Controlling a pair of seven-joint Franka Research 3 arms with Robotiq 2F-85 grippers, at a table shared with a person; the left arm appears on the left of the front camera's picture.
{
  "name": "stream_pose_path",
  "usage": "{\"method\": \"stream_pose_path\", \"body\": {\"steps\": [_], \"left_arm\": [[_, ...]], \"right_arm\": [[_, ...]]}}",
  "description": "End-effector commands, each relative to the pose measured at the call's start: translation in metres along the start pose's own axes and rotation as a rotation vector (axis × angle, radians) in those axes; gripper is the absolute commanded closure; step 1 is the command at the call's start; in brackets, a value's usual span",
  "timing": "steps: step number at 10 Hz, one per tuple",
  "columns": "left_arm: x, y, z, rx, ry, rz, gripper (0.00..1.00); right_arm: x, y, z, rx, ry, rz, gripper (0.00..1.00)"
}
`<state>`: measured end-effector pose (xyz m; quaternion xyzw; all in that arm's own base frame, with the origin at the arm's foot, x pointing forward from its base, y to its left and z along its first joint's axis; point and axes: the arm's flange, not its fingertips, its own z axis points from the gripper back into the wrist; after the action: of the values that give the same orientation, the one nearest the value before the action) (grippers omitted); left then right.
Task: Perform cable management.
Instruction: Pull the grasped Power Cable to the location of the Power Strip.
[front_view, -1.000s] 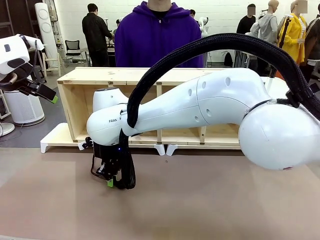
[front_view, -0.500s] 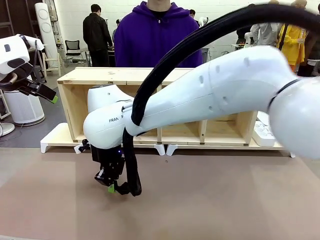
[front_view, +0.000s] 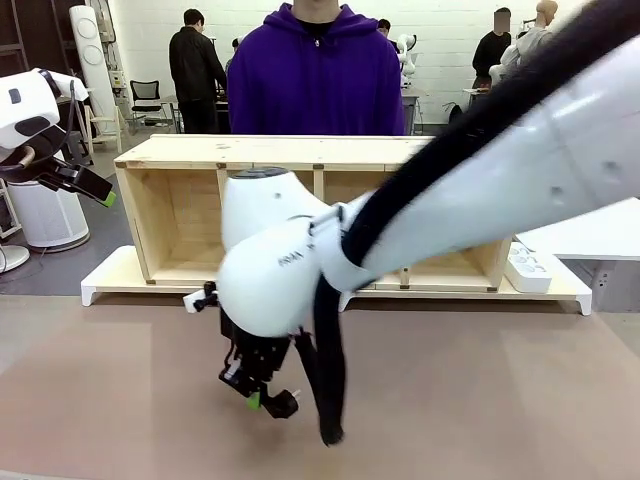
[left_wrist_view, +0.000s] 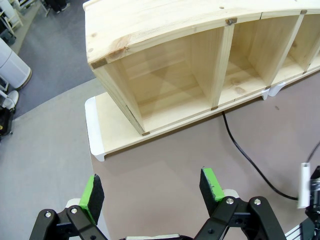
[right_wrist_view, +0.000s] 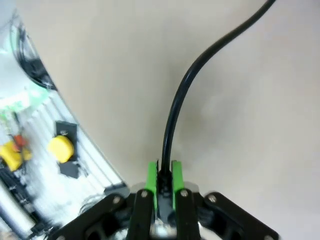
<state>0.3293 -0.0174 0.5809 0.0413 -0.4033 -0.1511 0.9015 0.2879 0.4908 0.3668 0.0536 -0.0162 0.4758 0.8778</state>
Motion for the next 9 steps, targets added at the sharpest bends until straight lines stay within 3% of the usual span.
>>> {"method": "stream_pose_path", "body": {"steps": [1, 5, 7, 9], "left_arm": [[0.0, 0.001, 0.0, 0.003, 0.0, 0.002, 0.0], [0.0, 0.001, 0.0, 0.003, 0.0, 0.002, 0.0], [0.0, 0.001, 0.0, 0.003, 0.0, 0.002, 0.0], [0.0, 0.001, 0.0, 0.003, 0.0, 0.002, 0.0]], "right_arm": [[-0.064, 0.007, 0.012, -0.043, -0.1, -0.124, 0.85], [-0.144, -0.008, 0.043, -0.118, -0.182, -0.332, 0.85], [-0.163, -0.008, 0.05, -0.131, -0.205, -0.38, 0.85], [-0.152, -0.016, 0.05, -0.138, -0.204, -0.343, 0.85]]}}
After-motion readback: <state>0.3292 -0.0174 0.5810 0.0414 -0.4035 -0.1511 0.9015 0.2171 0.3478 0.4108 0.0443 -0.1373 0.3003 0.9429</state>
